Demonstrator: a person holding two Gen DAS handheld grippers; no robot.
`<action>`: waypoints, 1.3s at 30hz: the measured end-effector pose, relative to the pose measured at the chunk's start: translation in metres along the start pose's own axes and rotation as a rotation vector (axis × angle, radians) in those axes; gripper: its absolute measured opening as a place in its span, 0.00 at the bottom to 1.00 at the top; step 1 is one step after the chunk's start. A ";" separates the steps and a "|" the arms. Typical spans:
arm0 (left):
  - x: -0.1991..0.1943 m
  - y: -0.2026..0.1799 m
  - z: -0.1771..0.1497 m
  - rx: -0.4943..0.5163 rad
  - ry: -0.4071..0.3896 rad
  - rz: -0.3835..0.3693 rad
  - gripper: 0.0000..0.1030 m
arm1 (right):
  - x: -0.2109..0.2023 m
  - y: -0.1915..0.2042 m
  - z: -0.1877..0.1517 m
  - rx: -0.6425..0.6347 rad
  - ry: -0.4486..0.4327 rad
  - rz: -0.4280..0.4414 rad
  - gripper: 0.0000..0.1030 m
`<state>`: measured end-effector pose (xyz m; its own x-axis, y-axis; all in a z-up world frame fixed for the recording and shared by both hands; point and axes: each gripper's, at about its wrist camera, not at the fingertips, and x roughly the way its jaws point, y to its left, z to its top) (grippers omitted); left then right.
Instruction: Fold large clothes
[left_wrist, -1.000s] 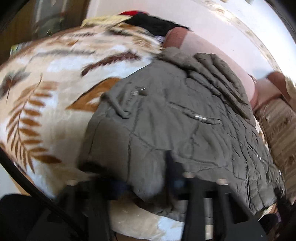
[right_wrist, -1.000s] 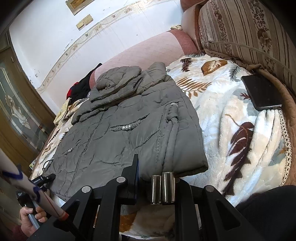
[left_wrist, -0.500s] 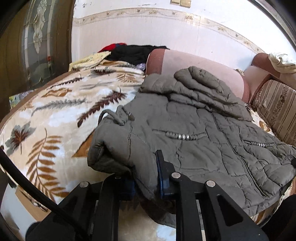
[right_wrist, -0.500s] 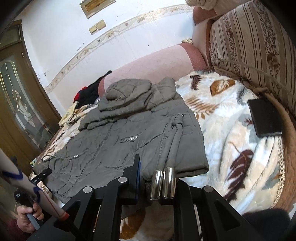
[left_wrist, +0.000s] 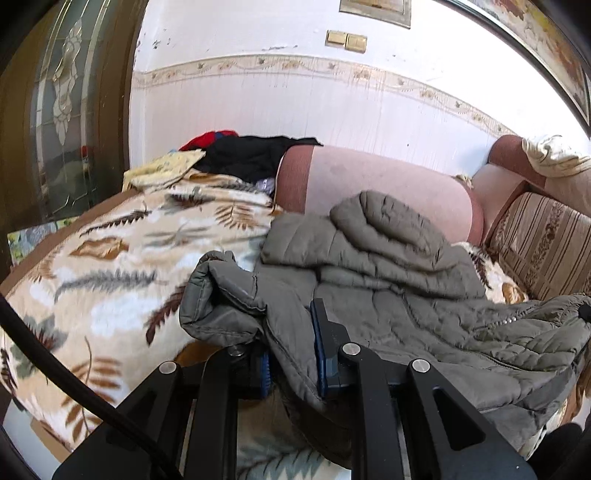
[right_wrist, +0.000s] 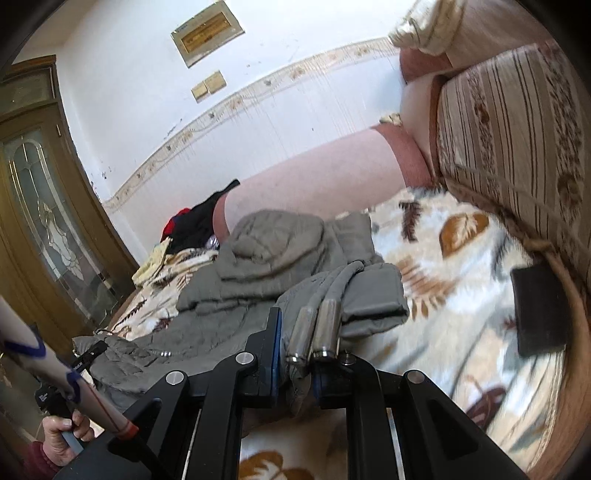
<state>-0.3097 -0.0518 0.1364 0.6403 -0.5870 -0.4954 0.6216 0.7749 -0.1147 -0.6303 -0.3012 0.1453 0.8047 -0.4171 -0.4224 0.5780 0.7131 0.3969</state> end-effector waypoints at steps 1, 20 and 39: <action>0.002 -0.001 0.008 -0.001 -0.008 -0.002 0.17 | 0.002 0.002 0.006 -0.008 -0.006 -0.002 0.13; 0.153 -0.045 0.179 -0.040 0.007 -0.026 0.26 | 0.169 0.004 0.179 -0.072 -0.045 -0.135 0.13; 0.196 -0.004 0.187 -0.042 0.000 0.047 0.51 | 0.368 -0.070 0.192 0.122 0.218 -0.309 0.28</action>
<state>-0.1022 -0.2139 0.2003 0.6684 -0.5494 -0.5014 0.5711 0.8110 -0.1272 -0.3490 -0.6129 0.1185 0.5502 -0.4625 -0.6953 0.8108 0.4949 0.3125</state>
